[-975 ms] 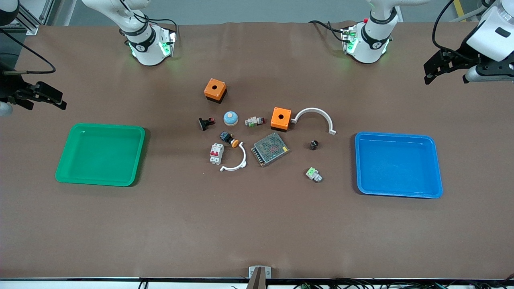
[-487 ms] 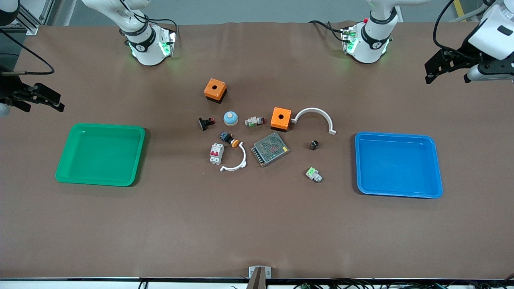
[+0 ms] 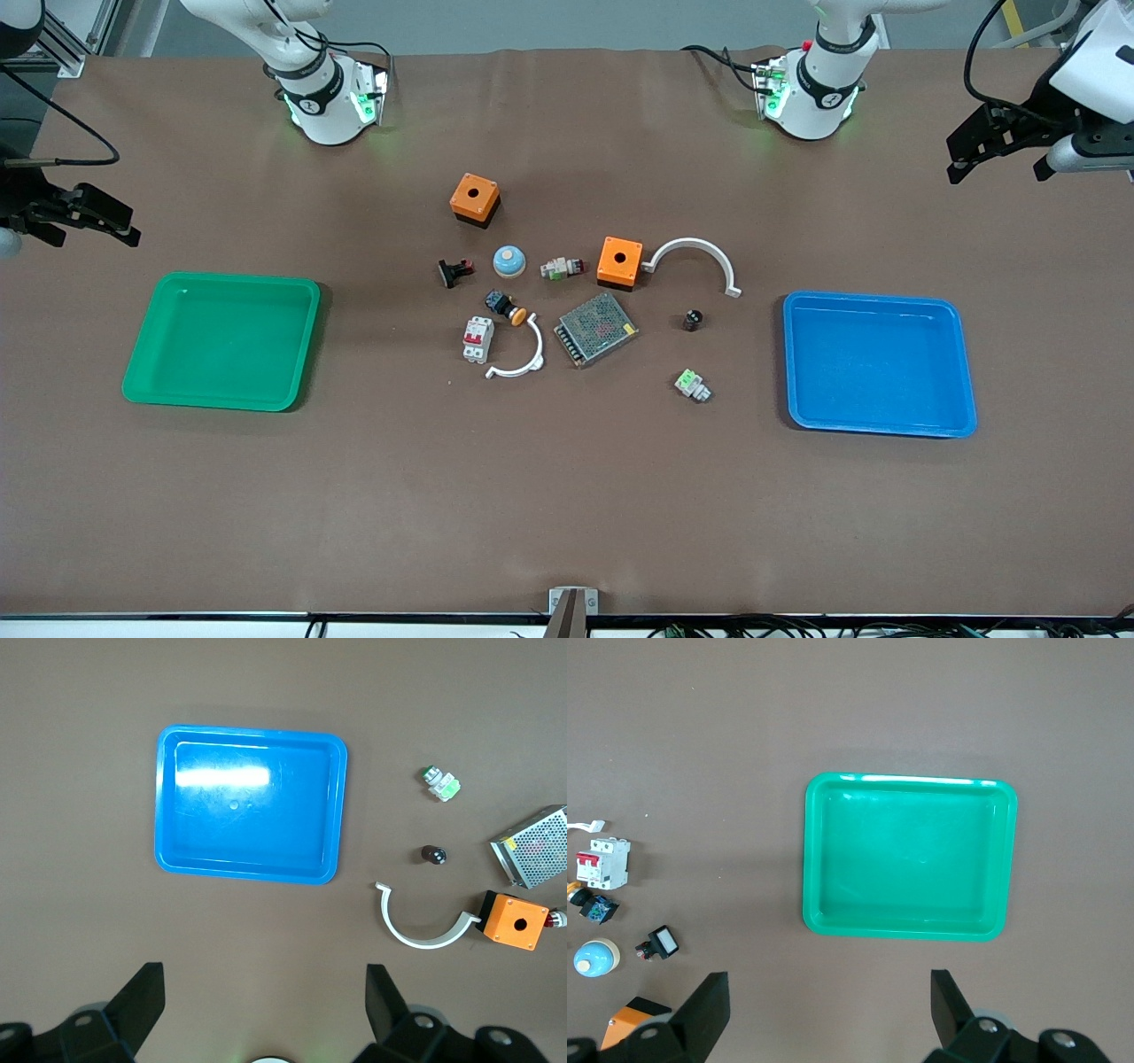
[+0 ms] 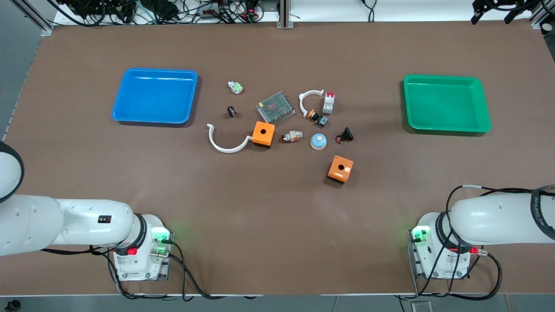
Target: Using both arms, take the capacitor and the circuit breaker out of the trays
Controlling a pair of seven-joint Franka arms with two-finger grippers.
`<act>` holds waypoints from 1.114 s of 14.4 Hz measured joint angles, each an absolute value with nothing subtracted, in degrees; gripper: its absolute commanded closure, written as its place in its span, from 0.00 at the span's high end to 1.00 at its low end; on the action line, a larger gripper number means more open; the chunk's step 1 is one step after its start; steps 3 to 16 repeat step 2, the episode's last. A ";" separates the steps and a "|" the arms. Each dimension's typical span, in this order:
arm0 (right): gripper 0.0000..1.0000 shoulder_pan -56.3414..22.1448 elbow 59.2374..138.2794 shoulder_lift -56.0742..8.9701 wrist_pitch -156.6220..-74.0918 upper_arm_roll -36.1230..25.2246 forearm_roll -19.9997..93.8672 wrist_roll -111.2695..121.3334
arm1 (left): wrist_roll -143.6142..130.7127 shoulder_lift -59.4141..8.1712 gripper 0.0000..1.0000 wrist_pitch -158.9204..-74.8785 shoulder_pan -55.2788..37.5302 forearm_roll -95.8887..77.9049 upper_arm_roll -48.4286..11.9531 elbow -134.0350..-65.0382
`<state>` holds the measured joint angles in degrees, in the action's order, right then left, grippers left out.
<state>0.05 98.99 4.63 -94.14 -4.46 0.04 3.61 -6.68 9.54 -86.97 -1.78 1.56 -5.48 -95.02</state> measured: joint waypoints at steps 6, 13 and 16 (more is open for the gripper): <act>1.00 0.05 99.03 4.63 -94.14 -4.45 0.19 3.61 | -6.68 9.48 1.00 -86.97 -1.78 1.56 -5.48 -95.02; 1.00 0.05 99.03 4.63 -94.14 -4.45 0.19 3.61 | -6.68 9.48 1.00 -86.97 -1.78 1.56 -5.48 -95.02; 1.00 0.05 99.03 4.63 -94.14 -4.45 0.19 3.61 | -6.68 9.48 1.00 -86.97 -1.78 1.56 -5.48 -95.02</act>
